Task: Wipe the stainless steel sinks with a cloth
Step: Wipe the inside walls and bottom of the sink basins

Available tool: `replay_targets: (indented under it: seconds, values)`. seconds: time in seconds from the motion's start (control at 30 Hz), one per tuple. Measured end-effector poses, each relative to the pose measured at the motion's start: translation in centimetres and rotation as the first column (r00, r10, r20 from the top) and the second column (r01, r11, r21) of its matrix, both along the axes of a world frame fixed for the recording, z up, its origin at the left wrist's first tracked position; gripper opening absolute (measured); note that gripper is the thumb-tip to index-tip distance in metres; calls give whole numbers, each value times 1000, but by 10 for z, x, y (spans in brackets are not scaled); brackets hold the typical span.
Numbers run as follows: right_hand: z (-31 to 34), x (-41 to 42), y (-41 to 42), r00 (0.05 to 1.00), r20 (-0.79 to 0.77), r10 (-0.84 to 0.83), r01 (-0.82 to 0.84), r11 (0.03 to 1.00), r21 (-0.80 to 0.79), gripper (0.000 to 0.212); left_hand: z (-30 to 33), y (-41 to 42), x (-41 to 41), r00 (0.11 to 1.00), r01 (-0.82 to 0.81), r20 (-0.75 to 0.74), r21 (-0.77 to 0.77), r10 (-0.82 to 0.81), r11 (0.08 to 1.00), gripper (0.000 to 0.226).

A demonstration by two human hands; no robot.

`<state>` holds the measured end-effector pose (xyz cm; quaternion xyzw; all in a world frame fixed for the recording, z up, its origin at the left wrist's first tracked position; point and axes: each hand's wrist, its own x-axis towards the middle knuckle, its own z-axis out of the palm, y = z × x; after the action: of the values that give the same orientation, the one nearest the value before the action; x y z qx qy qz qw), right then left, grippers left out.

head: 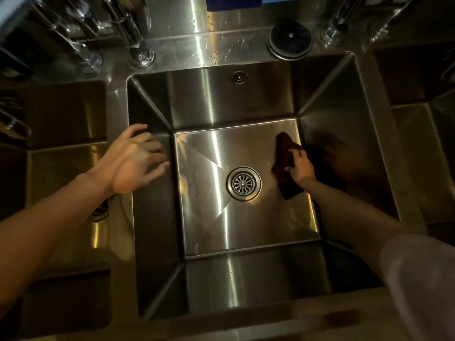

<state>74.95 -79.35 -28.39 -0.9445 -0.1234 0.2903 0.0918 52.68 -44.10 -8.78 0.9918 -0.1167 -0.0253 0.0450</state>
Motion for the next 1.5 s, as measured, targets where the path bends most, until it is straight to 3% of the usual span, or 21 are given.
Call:
replay_targets:
  seconds: [0.2,0.37,0.5,0.63,0.8,1.13,1.4,1.5]
  values:
    - [-14,53,64,999,19,31,-32,996,80,64,-5,5,-2,1000,-10,2,-19,10,1000,44]
    - [-15,31,111,998,3,55,-55,998,31,64,-9,7,0,999,-27,14,-55,28,998,41]
    - [-7,-5,165,970,-66,235,-229,969,88,63,-12,7,-1,999,-32,20,-55,34,998,41]
    - [2,-39,219,883,-94,460,-431,874,225,54,-15,12,-2,999,-33,7,-31,34,999,41]
    - [7,-70,233,923,-147,355,-280,883,377,47,-13,11,-2,1000,-28,-8,-23,28,999,44]
    - [65,-69,181,979,-185,90,20,854,520,54,0,5,2,999,-24,-40,-29,23,999,47]
    - [150,-105,128,969,-190,-157,243,730,639,52,15,-2,-1,996,-81,-41,2,81,997,48]
    - [182,-127,113,943,-224,-245,331,660,674,52,21,-5,-5,997,-71,-35,85,74,994,47]
